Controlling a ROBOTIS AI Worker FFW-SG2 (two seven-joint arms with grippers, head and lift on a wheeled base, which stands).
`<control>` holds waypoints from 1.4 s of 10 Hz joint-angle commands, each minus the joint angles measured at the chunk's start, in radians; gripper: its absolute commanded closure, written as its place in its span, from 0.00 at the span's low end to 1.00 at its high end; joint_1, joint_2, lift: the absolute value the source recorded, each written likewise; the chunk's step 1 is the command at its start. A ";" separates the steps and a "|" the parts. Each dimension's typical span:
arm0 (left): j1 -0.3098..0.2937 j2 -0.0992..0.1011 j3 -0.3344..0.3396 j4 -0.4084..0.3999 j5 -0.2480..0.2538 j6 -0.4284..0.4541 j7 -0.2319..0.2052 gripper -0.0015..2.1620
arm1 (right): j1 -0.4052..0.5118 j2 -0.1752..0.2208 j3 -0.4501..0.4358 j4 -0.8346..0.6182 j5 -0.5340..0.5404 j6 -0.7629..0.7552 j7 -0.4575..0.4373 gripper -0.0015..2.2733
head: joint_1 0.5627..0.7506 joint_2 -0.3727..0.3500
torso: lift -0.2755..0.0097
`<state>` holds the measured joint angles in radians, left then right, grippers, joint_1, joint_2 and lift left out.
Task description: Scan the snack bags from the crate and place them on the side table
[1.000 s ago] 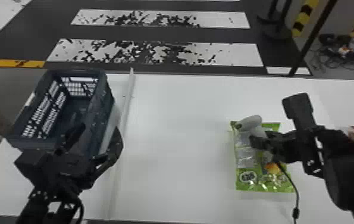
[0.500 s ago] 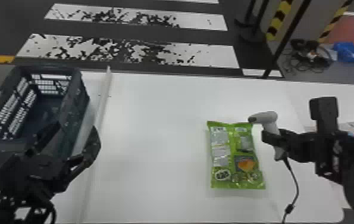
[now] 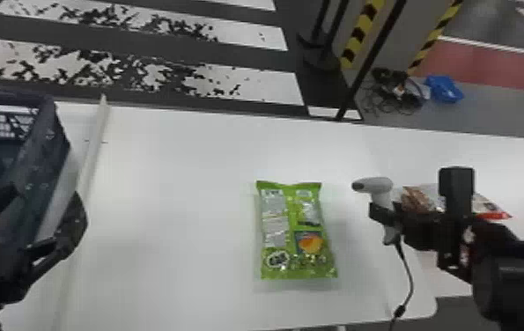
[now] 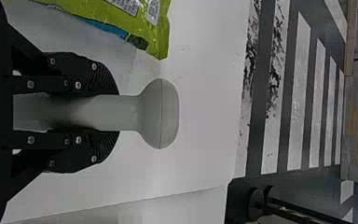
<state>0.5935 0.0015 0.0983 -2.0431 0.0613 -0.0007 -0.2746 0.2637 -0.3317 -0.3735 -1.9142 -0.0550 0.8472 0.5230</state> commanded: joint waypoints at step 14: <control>0.003 -0.004 0.003 0.006 0.011 0.000 -0.002 0.04 | -0.006 0.000 0.042 0.207 -0.002 -0.173 -0.009 0.79 | 0.70 0.13 | 0.64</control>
<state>0.5954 0.0015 0.1013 -2.0366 0.0723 -0.0006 -0.2761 0.2577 -0.3326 -0.3316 -1.7089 -0.0559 0.6760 0.5138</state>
